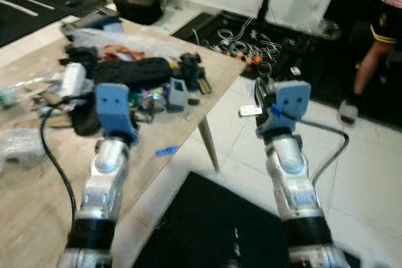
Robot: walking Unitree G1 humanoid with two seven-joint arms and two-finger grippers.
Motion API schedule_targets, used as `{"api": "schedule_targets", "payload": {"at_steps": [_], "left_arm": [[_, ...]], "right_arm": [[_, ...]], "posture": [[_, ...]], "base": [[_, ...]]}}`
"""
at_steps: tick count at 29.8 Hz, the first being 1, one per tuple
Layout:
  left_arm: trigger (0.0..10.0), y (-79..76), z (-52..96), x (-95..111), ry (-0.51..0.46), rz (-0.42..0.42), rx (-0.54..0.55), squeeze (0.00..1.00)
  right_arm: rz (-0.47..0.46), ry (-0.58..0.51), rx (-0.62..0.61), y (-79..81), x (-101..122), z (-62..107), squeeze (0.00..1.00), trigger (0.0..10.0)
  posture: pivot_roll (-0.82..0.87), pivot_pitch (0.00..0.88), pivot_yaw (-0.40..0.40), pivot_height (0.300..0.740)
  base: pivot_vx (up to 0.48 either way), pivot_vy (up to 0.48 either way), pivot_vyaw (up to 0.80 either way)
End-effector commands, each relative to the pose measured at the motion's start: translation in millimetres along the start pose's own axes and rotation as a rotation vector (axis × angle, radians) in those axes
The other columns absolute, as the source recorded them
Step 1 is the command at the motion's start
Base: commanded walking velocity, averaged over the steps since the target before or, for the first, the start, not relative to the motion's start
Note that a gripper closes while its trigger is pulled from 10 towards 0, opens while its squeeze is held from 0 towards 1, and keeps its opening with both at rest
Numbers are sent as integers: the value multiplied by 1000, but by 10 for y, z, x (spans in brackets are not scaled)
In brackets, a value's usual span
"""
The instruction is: Picking trash to rubbish bin
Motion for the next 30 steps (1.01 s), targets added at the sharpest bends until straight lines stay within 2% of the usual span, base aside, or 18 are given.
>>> {"api": "schedule_targets", "payload": {"at_steps": [1, 2, 3, 7, 8, 14, 15, 18, 22, 25, 26, 30], "left_arm": [[10000, -34, 5, 18, -16, 42, 4, 239], [10000, -24, 4, 36, -28, 17, 8, 165], [10000, -16, 3, 49, -36, -5, 10, 137], [10000, 6, 3, 58, -44, -3, 34, 137], [10000, -5, 8, 55, -42, -4, 28, 12], [10000, 8, 1, 106, -81, -28, 59, 0], [10000, -52, 0, 100, -66, -15, -6, 0], [10000, -103, 10, 83, -40, -1, -67, 0], [10000, -114, 32, 59, -30, -48, -108, 0], [10000, -111, 46, 12, 0, -15, -123, 0], [10000, -82, 58, -34, 21, -4, -114, 0], [10000, -42, 80, -96, 37, -41, -97, 0]], "right_arm": [[-12, -34, -13, -16, 59, -12, 0, 10000], [-23, -27, -3, 5, 42, -8, 0, 10000], [-31, -22, 2, 19, 31, -6, 0, 10000], [-23, -47, -1, 39, 56, -4, 0, 10000], [-40, -47, -7, 46, 57, -3, 0, 10000], [-49, -57, -7, 38, 70, -14, 0, 10000], [-71, -56, -6, 24, 69, -14, 0, 10000], [-113, -45, 8, 27, 51, -10, 0, 10000], [-79, -31, -5, -5, 6, 12, 0, 10000], [-74, -10, -26, -40, -46, 29, 0, 10000], [-88, 35, -21, -42, -115, 48, 0, 10000], [-93, 88, 21, -2, -199, 78, 0, 10000]], "posture": [[27, 122, 32, 740], [31, 123, 31, 740], [31, 123, 31, 740], [32, 124, 31, 740], [31, 124, 30, 740], [29, 124, 31, 740], [26, 120, 33, 740], [25, 120, 33, 740], [27, 115, 31, 740], [28, 113, 31, 740], [31, 106, 29, 740], [30, 99, 29, 740]], "base": [[0, 0, -800], [0, 0, -800], [0, 0, -800], [0, 0, -800], [0, 0, -800], [0, 0, -800], [0, 0, -800], [0, 0, -800], [0, 0, -800], [0, 0, -800], [0, 0, -800], [0, 0, -800]]}}
Point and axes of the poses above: a point about 5 cm out from each wrist's last joint towards the gripper, its own z axis pointing back from the gripper into the wrist, its own x axis along the axis of the wrist's last joint, y = z × x, the point moved 5 cm from there along -z, pointing out of the wrist towards the gripper, and after that the axes turned 4 degrees about -z, right-handed, at the moved point
